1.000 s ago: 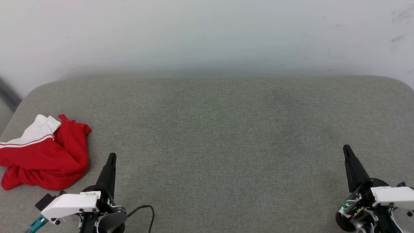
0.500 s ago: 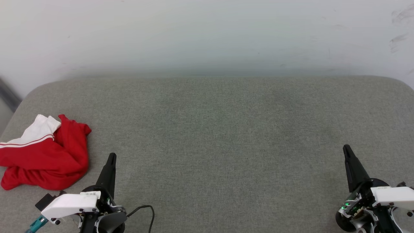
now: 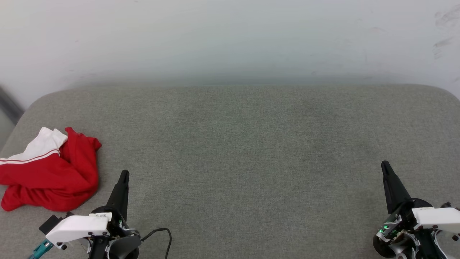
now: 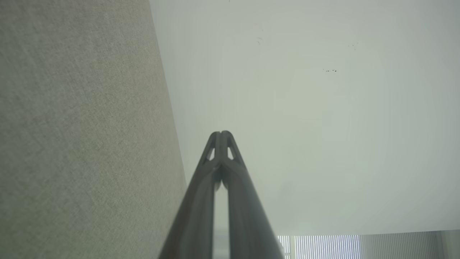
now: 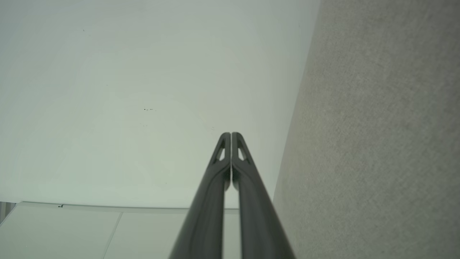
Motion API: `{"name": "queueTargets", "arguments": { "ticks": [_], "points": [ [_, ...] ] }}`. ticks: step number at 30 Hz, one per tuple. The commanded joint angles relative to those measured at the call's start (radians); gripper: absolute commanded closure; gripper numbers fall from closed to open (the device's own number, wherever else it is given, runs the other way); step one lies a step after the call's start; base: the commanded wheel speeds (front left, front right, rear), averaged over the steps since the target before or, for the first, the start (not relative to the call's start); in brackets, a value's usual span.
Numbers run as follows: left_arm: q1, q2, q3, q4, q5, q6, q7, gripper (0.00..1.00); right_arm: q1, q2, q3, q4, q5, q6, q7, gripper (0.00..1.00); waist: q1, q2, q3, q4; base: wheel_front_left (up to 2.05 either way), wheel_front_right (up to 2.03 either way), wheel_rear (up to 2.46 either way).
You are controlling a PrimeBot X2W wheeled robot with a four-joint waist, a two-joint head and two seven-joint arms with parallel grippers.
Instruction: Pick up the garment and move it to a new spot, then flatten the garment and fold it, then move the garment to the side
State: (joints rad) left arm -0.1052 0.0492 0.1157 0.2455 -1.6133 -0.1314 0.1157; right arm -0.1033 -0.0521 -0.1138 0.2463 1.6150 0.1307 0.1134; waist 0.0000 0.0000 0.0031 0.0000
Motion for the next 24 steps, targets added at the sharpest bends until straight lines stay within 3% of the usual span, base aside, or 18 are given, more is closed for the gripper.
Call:
{"name": "queueTargets", "arguments": {
  "ticks": [1,21,22,24],
  "points": [
    [-0.007,-0.001,0.001,0.000,0.001,-0.003,-0.001,1.00,-0.013,0.003,0.001,0.001,-0.005,0.000,-0.001,1.00,0.0000,0.0000,0.000,0.000,0.00,0.00,0.00],
    [-0.007,-0.001,0.001,0.000,0.001,-0.003,-0.001,1.00,-0.013,0.003,0.001,0.001,-0.005,0.000,-0.001,1.00,0.0000,0.0000,0.000,0.000,0.00,0.00,0.00],
    [0.001,0.000,-0.001,0.003,0.000,0.000,0.000,0.00,0.002,0.000,0.000,0.002,0.000,0.000,0.000,0.00,0.0000,0.0000,0.000,0.000,0.00,0.00,0.00],
    [0.014,-0.002,-0.004,0.019,0.000,0.001,0.000,0.00,0.015,0.001,0.001,0.019,0.000,0.000,-0.001,0.00,0.0000,0.0000,0.000,0.000,0.00,0.00,0.00]
  ]
}}
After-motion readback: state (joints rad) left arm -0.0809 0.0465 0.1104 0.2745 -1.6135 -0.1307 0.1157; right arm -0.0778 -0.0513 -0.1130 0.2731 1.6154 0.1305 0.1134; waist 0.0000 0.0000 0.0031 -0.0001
